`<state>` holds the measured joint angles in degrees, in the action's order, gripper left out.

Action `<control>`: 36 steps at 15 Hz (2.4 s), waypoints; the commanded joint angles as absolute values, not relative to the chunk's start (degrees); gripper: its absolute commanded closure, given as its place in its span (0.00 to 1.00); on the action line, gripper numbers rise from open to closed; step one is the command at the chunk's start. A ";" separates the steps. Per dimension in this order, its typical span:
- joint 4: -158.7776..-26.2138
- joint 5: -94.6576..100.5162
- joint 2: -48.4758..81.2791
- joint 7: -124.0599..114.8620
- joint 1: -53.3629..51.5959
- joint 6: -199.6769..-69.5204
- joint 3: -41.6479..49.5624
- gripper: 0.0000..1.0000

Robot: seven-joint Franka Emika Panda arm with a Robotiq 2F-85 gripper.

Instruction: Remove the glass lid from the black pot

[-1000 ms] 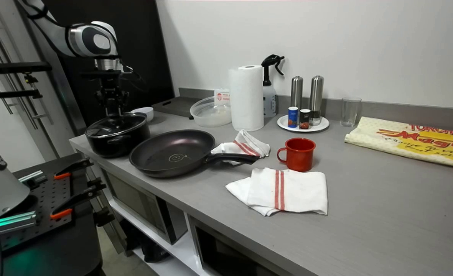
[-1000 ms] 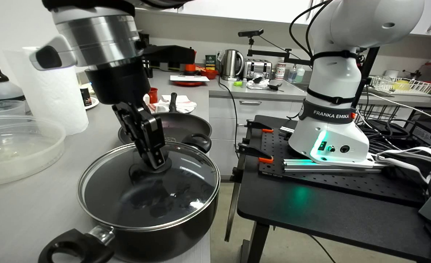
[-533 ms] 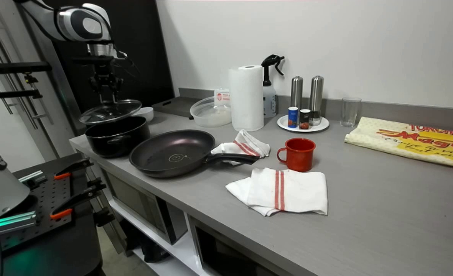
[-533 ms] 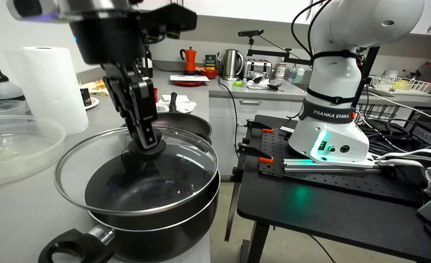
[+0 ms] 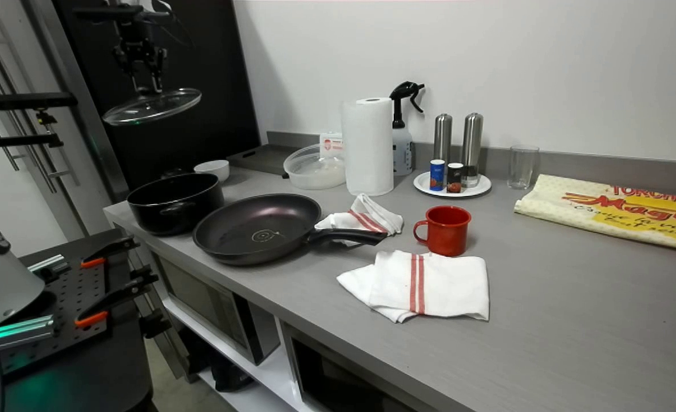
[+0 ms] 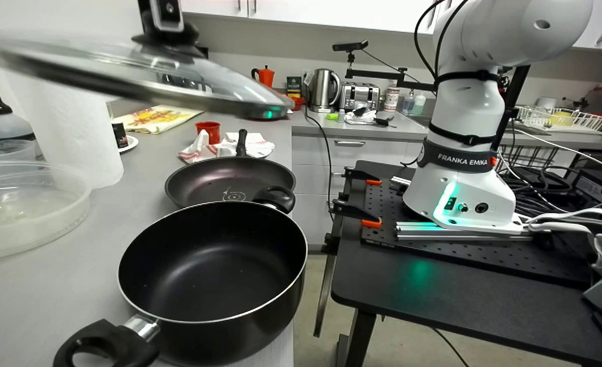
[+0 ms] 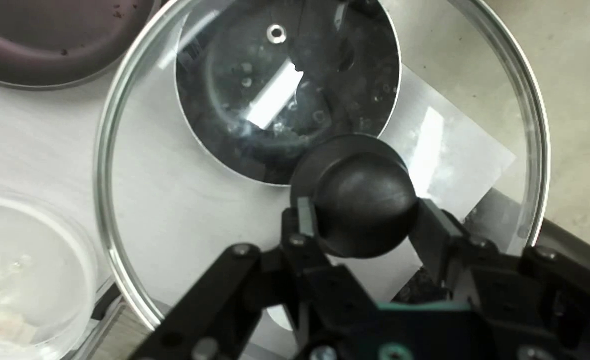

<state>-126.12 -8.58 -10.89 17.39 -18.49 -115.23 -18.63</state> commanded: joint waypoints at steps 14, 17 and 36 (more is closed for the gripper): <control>-111.43 -8.08 1.26 16.46 -7.81 -111.70 -6.42 0.75; -108.81 -8.09 5.13 16.65 -7.35 -112.29 -6.76 0.75; -94.41 -1.68 27.24 16.58 -11.00 -118.76 -10.93 0.75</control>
